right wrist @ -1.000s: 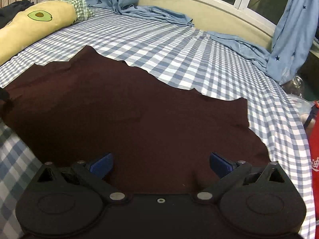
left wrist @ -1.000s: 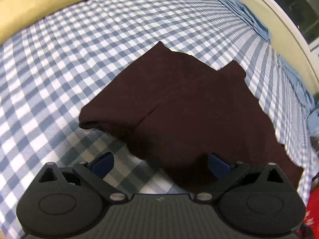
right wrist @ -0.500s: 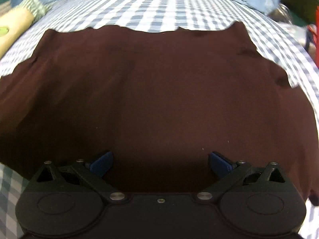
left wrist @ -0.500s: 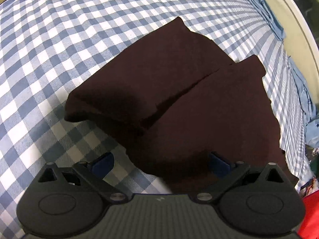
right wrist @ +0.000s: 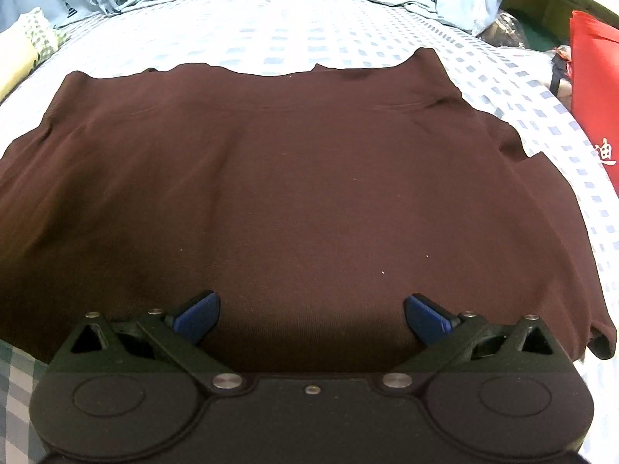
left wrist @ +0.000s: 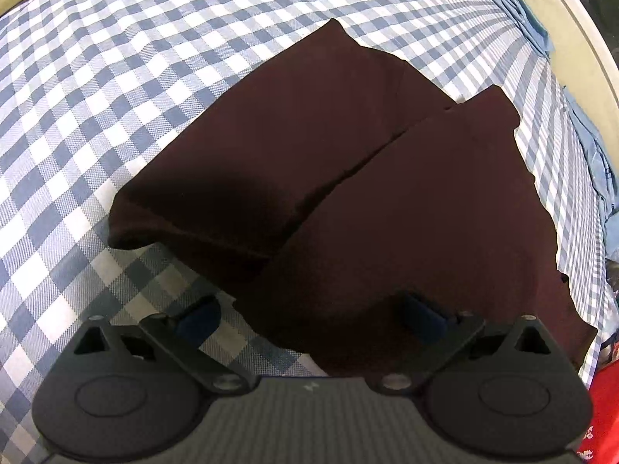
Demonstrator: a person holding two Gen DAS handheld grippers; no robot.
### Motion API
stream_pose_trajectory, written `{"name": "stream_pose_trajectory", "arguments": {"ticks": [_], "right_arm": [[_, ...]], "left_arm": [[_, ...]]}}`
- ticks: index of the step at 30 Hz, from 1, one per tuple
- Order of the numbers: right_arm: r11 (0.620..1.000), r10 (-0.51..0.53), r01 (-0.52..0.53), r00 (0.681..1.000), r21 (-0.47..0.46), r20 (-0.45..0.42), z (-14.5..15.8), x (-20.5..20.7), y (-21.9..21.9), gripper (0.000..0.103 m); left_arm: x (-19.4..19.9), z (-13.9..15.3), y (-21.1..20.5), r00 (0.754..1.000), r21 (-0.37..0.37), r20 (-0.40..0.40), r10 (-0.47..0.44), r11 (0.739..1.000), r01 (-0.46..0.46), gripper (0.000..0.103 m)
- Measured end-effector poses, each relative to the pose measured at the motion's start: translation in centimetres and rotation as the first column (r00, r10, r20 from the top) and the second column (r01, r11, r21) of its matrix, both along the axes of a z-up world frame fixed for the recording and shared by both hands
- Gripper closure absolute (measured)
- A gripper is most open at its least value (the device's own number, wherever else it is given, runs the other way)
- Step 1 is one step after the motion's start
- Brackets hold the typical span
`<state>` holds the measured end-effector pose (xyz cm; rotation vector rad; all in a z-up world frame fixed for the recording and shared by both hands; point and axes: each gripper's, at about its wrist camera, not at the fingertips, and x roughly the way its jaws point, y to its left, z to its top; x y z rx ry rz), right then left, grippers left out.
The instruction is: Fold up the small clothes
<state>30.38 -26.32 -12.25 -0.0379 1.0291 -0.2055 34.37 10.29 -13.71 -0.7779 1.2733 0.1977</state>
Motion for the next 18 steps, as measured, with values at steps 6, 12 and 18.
{"name": "stream_pose_trajectory", "arguments": {"ticks": [6, 12, 18], "right_arm": [[1.000, -0.020, 0.020, 1.000, -0.011, 0.001, 0.0, -0.1, 0.3, 0.000], [0.999, -0.028, 0.028, 0.999, -0.026, 0.018, 0.0, -0.4, 0.6, 0.001], [0.999, -0.028, 0.028, 0.999, -0.022, 0.015, 0.1, -0.5, 0.6, 0.001]], "left_arm": [[-0.1, -0.1, 0.1, 1.000, 0.006, 0.006, -0.009, 1.000, 0.009, 0.001], [-0.2, 0.0, -0.8, 1.000, 0.060, 0.013, -0.010, 0.998, 0.009, 0.001], [-0.1, -0.1, -1.2, 1.000, 0.079, 0.018, -0.006, 0.997, 0.005, 0.001]]}}
